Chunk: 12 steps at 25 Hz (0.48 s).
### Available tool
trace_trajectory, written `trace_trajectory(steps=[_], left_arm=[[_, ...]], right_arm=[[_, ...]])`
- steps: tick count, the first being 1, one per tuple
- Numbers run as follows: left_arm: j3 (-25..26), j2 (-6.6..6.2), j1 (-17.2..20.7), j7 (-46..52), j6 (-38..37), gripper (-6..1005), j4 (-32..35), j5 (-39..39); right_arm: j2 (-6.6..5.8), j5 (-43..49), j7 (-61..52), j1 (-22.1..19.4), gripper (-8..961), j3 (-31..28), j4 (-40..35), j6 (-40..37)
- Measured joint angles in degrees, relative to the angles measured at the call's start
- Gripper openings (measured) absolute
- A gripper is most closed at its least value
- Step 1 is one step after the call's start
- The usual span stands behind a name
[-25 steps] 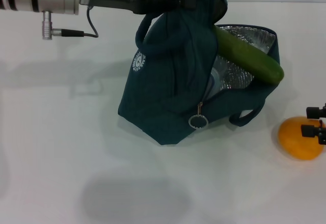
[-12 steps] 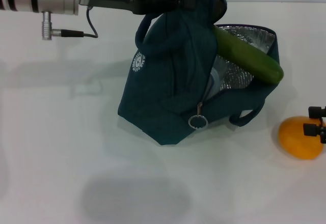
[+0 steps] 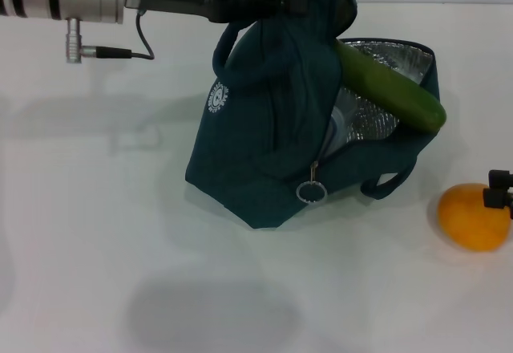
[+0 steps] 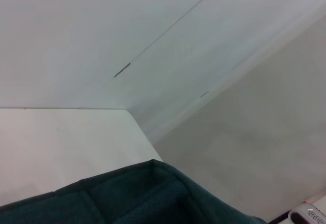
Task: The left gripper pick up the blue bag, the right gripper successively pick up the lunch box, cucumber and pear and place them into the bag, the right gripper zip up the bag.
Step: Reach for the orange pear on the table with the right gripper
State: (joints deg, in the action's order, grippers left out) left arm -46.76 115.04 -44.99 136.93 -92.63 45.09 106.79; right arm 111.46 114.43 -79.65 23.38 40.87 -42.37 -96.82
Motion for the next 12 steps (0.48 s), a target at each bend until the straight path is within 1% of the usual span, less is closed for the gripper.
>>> trace_trajectory(steps=[6,12], left_arm=[[0.0,0.0,0.0,0.0,0.0,64,0.0,0.0],[0.0,0.03,0.0,0.0,0.0,64,0.0,0.0]], right_arm=[[-0.02,0.0,-0.1,-0.1,287,-0.5,0.0,-0.7],[-0.23,0.0,0.0,-0.6,229,-2.1,0.0,-1.7]])
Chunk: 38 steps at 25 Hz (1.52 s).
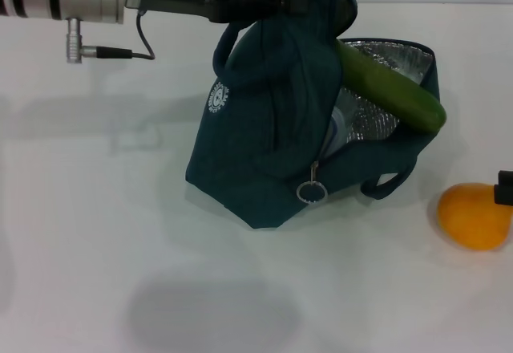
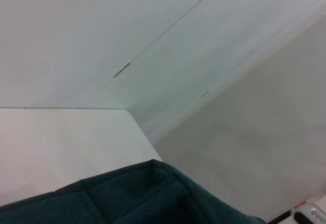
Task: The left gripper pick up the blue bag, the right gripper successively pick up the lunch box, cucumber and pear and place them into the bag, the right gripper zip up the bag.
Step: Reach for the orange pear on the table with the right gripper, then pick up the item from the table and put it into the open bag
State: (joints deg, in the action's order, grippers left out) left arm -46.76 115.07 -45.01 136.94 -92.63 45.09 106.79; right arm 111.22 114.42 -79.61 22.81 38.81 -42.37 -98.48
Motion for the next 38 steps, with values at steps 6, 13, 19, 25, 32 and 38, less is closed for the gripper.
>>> trace_trajectory(steps=[6,13,19,25,32,38], left_arm=[[0.0,0.05,-0.1,0.0,0.1,64,0.0,0.0],[0.0,0.06,-0.2,0.0,0.2,64,0.0,0.0],[0.0,0.15,-0.1,0.0,0.2,64,0.0,0.0],[0.0,0.15,0.0,-0.4,0.2,64,0.0,0.0],[0.0,0.16,0.1,-0.5,0.2,65,0.0,0.0],[0.0,0.28,0.1,-0.5,0.2,65,0.0,0.0]], right_arm=[[-0.04,0.4,0.0,-0.2,177,0.0,0.0,0.2],[0.18,0.3,0.4,-0.3,133,0.0,0.0,0.7],[0.37,0.3,0.5,-0.2,94,0.5,0.0,1.1],[0.46,0.2,0.7,-0.2,53,0.2,0.0,0.9],[-0.13,-3.4,0.7,-1.1,38,-0.1,0.0,-0.1],[-0.9,-13.5,2.5,-1.8,37,-3.2,0.0,-6.7]])
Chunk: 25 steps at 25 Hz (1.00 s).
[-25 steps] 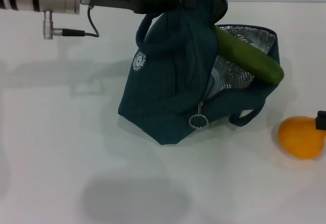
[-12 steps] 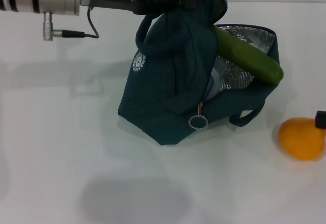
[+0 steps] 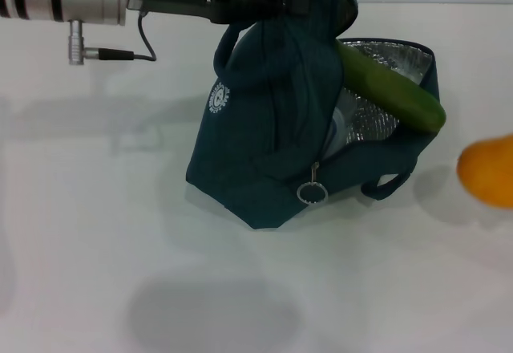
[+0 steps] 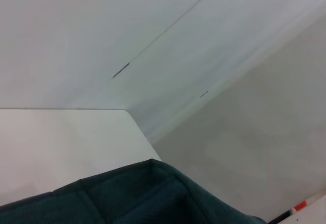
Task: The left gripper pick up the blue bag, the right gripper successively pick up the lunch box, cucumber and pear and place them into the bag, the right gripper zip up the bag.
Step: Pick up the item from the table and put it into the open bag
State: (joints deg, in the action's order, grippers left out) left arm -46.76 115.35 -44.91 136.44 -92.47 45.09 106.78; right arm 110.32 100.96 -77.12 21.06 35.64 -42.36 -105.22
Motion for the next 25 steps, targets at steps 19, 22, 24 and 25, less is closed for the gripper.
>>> trace_trajectory(steps=[19,22,24,25], left_arm=[[-0.3,1.24,-0.9,2.2,-1.2,65,-0.1,0.0],[-0.3,1.0,-1.0,3.1,-1.2,65,-0.1,-0.9],[-0.3,0.85,-1.0,3.4,-1.2,65,-0.1,-1.3],[-0.3,0.83,-1.0,3.6,-1.2,65,-0.1,-1.3]], right_arm=[[1.12,-8.1,1.9,11.7,36,3.6,1.3,3.3],[1.73,-8.1,2.2,12.4,36,7.9,1.3,7.0],[2.11,-8.0,2.4,13.0,36,10.2,1.5,8.9],[2.28,-7.9,2.5,13.2,36,10.9,1.6,9.6]])
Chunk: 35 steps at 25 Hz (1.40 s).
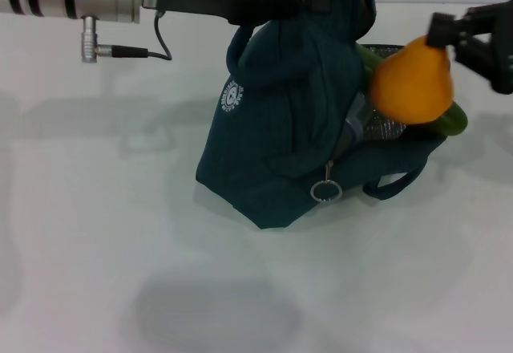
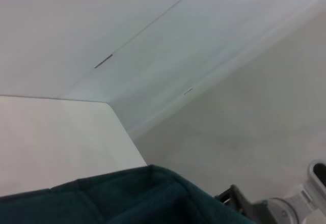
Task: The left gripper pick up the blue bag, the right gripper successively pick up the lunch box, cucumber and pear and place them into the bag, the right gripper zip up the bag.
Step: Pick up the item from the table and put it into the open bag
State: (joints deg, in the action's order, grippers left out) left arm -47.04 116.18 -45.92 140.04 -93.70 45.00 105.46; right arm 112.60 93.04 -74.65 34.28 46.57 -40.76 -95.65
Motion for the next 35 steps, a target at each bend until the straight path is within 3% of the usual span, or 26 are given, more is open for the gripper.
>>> trace_trajectory(steps=[8,20,30,35], left_arm=[[0.0,-0.05,0.2,1.0,0.0,65,0.0,-0.1],[-0.1,-0.04,0.0,1.1,-0.1,66,-2.2,-0.3],[0.2,-0.17,-0.1,1.2,-1.2,66,-2.6,-0.9],[0.1,-0.17,-0.2,1.3,-1.6,66,-2.9,-2.2]], right_arm=[[0.76,0.4,0.4,2.8,36,6.2,0.1,7.2],[2.7,0.4,4.1,5.9,35,8.2,0.6,13.1],[2.8,-3.6,6.4,6.6,35,8.5,1.4,13.2],[2.68,-3.7,8.2,6.8,35,11.8,4.6,15.8]])
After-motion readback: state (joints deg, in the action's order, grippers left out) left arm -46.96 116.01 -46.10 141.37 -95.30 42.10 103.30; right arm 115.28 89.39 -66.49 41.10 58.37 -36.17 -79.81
